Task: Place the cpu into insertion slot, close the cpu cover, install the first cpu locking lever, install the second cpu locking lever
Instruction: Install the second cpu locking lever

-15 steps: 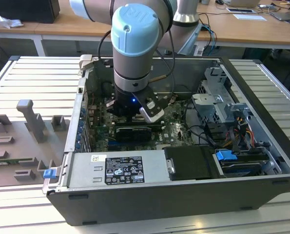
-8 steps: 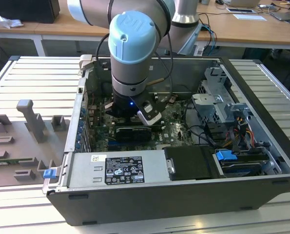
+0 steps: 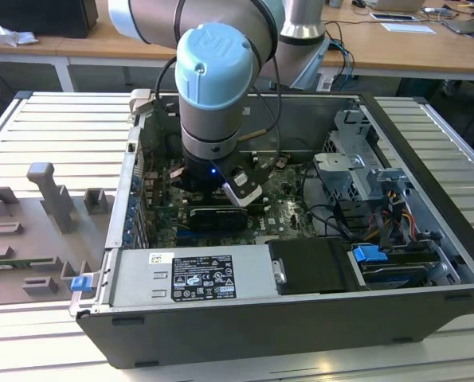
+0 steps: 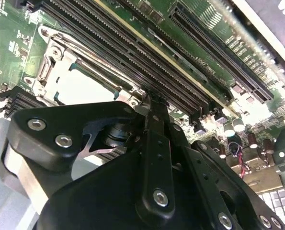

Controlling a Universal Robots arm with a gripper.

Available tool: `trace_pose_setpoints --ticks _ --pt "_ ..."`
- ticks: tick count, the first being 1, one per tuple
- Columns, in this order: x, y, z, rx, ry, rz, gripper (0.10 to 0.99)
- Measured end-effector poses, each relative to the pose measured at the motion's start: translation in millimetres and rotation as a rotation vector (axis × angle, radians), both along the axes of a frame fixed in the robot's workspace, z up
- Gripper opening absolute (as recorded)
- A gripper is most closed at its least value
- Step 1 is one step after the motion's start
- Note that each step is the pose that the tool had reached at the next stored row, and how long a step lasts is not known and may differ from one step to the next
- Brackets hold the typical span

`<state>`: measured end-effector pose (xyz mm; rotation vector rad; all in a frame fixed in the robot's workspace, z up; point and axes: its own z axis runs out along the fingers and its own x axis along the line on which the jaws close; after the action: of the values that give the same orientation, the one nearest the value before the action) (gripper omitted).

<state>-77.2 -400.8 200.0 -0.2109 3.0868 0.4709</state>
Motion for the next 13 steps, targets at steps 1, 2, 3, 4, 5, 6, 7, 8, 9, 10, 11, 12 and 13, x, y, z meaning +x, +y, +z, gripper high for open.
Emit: trace_pose_setpoints --ticks 1,2,3,4,5,6,7,8,9,10,11,12,13 --pt "0.0 -0.1 3.5 0.0 0.0002 0.0 0.106" --pt "0.0 -0.1 6.9 -0.001 0.0002 0.0 0.106" --pt "0.0 -0.1 9.5 0.0 0.0002 0.0 0.106" --pt "-0.1 -0.1 12.9 -0.001 0.0002 0.0 0.106" --pt "0.0 -0.1 15.0 -0.001 0.0003 0.0 0.106" --pt "0.0 -0.1 17.4 0.0 0.0002 0.0 0.106" --pt "-0.1 -0.1 21.3 -0.001 0.0002 0.0 0.106" --pt "0.0 -0.1 23.7 0.0 0.0002 0.0 0.106" --pt "-0.1 -0.1 25.6 -0.001 0.0003 0.0 0.106" --pt "-0.1 -0.1 27.9 -0.001 0.0002 0.0 0.106" --pt "0.0 -0.1 31.2 -0.001 0.0003 0.0 0.106" --pt "0.0 -0.1 32.7 -0.001 0.0002 0.0 0.106" --pt "-0.1 -0.1 34.8 -0.001 0.0003 0.0 0.106"
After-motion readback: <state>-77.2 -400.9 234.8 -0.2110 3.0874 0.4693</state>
